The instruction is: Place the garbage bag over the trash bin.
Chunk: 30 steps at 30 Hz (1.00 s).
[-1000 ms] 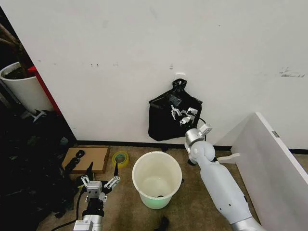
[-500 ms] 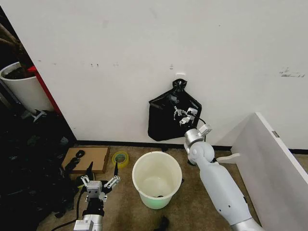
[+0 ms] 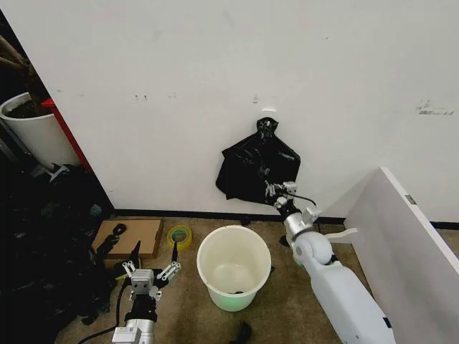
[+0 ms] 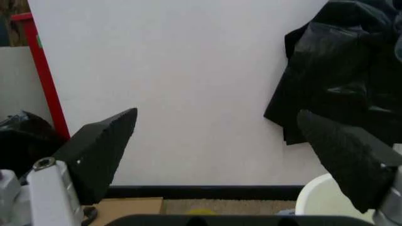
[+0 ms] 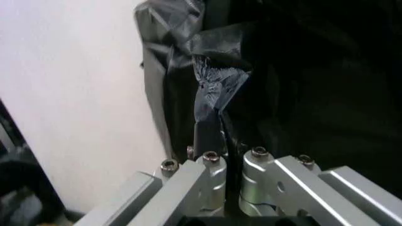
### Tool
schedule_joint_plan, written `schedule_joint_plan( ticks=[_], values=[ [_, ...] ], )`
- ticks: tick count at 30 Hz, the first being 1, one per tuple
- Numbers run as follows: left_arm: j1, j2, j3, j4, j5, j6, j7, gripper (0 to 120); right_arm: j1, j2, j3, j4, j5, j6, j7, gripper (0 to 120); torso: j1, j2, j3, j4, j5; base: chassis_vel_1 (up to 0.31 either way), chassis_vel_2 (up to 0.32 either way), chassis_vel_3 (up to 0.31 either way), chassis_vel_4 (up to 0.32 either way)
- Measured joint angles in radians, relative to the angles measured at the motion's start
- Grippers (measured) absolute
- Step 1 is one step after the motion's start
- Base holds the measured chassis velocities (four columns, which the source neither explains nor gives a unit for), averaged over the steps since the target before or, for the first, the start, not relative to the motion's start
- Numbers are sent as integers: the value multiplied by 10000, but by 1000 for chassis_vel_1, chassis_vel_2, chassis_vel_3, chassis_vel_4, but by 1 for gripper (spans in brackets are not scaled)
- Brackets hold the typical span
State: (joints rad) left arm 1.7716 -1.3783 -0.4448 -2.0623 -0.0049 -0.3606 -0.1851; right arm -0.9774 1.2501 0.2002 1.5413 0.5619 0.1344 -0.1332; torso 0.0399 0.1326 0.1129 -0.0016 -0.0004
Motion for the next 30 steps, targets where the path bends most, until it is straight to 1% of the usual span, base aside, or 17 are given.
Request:
schedule_joint_plan(
  ticks=[5, 6, 10, 12, 16, 20, 30],
  values=[
    [-57, 3, 10, 44, 1, -3, -5, 100, -778, -269, 55, 528, -626, 237, -37, 0, 0, 0, 0, 1, -1, 0, 0, 0, 0],
    [-57, 3, 10, 44, 1, -3, -5, 100, -778, -269, 55, 528, -626, 237, -37, 0, 0, 0, 0, 1, -1, 0, 0, 0, 0],
    [-147, 3, 29, 121, 1, -4, -11, 100, -1511, -449, 173, 947, -958, 405, -57, 0, 0, 0, -1, 0, -3, 0, 0, 0, 0],
    [-190, -2, 48, 183, 1, -4, -14, 100, -1911, -476, 227, 1122, -1128, 474, -53, 0, 0, 0, -1, 0, 0, 0, 0, 0, 0],
    [-220, -8, 59, 236, 1, -4, -19, 100, -2199, -500, 253, 1206, -1301, 545, -47, 0, 0, 0, -1, 0, -1, 0, 0, 0, 0],
    [-310, -22, 102, 354, 0, -5, -26, 100, -3047, -550, 230, 1362, -2007, 857, 28, 0, 0, 0, -1, 0, -1, 0, 0, 0, 0],
    [-362, -6, 79, 393, -42, -36, -57, 100, -4099, -534, 221, 1796, -2740, 1279, 209, 0, 0, 0, -1, 0, 0, 0, 0, 0, 0]
  ],
)
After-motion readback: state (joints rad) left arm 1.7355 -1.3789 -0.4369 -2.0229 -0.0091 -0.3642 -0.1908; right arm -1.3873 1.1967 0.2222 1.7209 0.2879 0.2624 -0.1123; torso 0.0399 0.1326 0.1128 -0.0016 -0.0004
